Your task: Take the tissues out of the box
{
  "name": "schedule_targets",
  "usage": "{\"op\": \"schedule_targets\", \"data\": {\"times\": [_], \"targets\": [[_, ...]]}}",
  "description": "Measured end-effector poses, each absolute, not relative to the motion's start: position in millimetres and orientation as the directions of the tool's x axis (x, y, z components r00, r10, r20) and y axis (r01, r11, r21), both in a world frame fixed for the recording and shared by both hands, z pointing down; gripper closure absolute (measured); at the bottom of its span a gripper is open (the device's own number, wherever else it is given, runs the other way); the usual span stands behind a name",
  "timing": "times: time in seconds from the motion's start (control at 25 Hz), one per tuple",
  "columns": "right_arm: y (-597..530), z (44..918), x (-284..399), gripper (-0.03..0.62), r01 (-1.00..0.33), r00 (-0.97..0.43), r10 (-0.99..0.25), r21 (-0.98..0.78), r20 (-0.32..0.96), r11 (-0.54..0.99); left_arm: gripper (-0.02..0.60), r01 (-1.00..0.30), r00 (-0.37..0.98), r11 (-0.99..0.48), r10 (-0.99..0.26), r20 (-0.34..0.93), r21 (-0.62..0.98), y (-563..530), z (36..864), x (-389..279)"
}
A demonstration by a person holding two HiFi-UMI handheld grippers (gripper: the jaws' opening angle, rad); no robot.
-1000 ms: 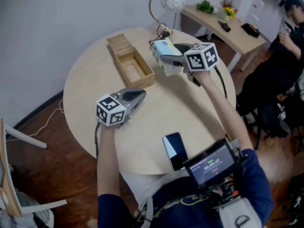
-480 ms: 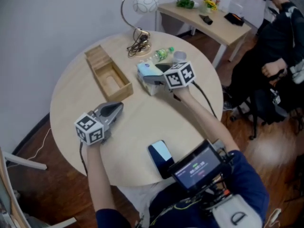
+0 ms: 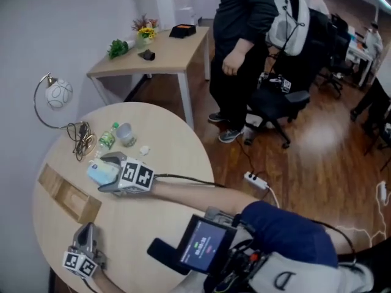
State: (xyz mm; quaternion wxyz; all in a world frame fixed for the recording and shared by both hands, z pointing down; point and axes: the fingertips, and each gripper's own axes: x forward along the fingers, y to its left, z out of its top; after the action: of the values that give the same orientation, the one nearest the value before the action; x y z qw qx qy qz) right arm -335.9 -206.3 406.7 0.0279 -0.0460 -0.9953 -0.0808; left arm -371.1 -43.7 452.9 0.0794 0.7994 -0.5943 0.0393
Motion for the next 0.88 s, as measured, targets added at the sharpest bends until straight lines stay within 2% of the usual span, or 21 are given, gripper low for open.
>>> {"op": "schedule_targets", "data": {"times": [0.16,0.32,0.4,0.48,0.52,0.64,0.72,0.84,0.88], "targets": [[-204.3,387.2,-322.6,0.175,0.052,-0.997,0.064,0.222,-0.047,0.974,0.577,-0.959,0.280,-0.270,-0.947,0.155,0.081,-42.7,452.8,-370.1],[-177.0,359.6,-304.5,0.184,0.133,-0.966,0.179,0.234,-0.189,0.963,0.577,-0.959,0.283,-0.274,-0.947,0.154,0.078,-38.5,450.1,-363.1],[-158.0,343.2,-290.2,0.273,0.241,-0.921,0.283,0.177,-0.270,0.954,0.577,-0.956,0.293,-0.285,-0.944,0.154,0.075,-39.1,446.3,-358.1],[-145.2,330.9,-279.0,0.420,0.327,-0.878,0.345,0.111,-0.332,0.938,0.577,-0.954,0.300,-0.293,-0.941,0.156,0.070,-40.2,441.6,-355.1],[-143.1,326.2,-275.8,0.467,0.333,-0.870,0.347,0.100,-0.350,0.937,0.577,-0.953,0.303,-0.296,-0.940,0.158,0.066,-41.4,439.2,-354.7],[-139.6,314.7,-270.4,0.530,0.290,-0.867,0.329,0.158,-0.375,0.944,0.577,-0.951,0.308,-0.304,-0.937,0.166,0.049,-44.8,434.7,-353.6],[-133.1,312.2,-268.8,0.556,0.306,-0.859,0.347,0.168,-0.376,0.937,0.577,-0.950,0.311,-0.309,-0.935,0.172,0.039,-45.6,434.2,-350.9],[-112.6,314.4,-267.2,0.563,0.435,-0.822,0.435,0.088,-0.369,0.896,0.577,-0.949,0.313,-0.314,-0.933,0.179,0.026,-44.5,432.9,-345.2],[-103.4,316.2,-267.7,0.584,0.485,-0.805,0.472,0.061,-0.360,0.872,0.577,-0.949,0.315,-0.315,-0.932,0.178,0.030,-43.9,432.4,-344.6]]}}
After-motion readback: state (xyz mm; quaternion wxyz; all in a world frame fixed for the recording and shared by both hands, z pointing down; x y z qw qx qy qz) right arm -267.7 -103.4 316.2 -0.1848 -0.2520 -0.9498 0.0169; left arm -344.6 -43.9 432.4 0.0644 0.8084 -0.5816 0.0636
